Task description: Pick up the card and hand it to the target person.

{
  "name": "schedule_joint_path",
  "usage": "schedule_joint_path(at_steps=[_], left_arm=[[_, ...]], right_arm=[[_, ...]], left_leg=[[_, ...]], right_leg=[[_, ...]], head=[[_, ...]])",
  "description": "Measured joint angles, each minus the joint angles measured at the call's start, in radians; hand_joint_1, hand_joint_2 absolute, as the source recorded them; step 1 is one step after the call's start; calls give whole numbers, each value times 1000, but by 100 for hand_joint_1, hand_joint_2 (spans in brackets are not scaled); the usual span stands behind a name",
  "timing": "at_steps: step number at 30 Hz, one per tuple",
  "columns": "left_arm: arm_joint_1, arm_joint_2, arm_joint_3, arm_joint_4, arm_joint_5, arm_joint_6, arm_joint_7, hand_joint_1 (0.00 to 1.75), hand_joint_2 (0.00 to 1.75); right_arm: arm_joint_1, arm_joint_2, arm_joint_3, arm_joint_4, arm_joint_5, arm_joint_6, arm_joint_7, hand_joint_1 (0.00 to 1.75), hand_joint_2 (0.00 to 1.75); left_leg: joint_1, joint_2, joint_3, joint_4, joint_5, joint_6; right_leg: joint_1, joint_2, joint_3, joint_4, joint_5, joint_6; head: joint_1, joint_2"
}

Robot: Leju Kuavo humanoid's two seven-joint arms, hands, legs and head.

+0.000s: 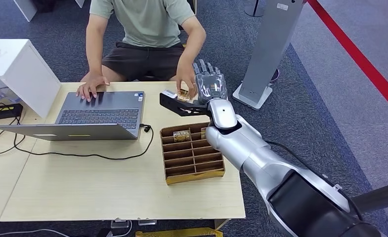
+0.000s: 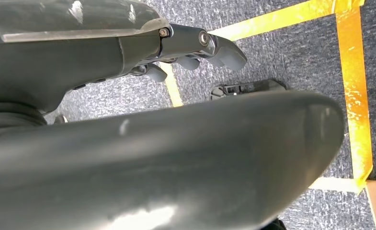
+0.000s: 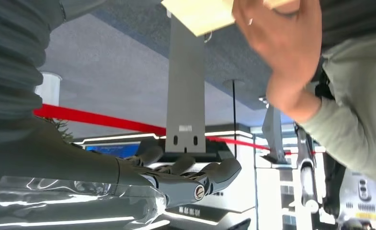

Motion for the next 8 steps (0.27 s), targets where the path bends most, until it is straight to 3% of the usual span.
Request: schedule_joint_path(at_steps=[8], left_arm=[[23, 2, 1, 0, 47, 13, -25, 0, 0]], right_arm=[[7, -69, -57, -264, -40, 115, 51, 0, 175]], left_leg=[[0, 0, 1, 0, 0, 0]], right_leg=[[0, 0, 0, 0, 0, 0]], head=[[0, 0]])
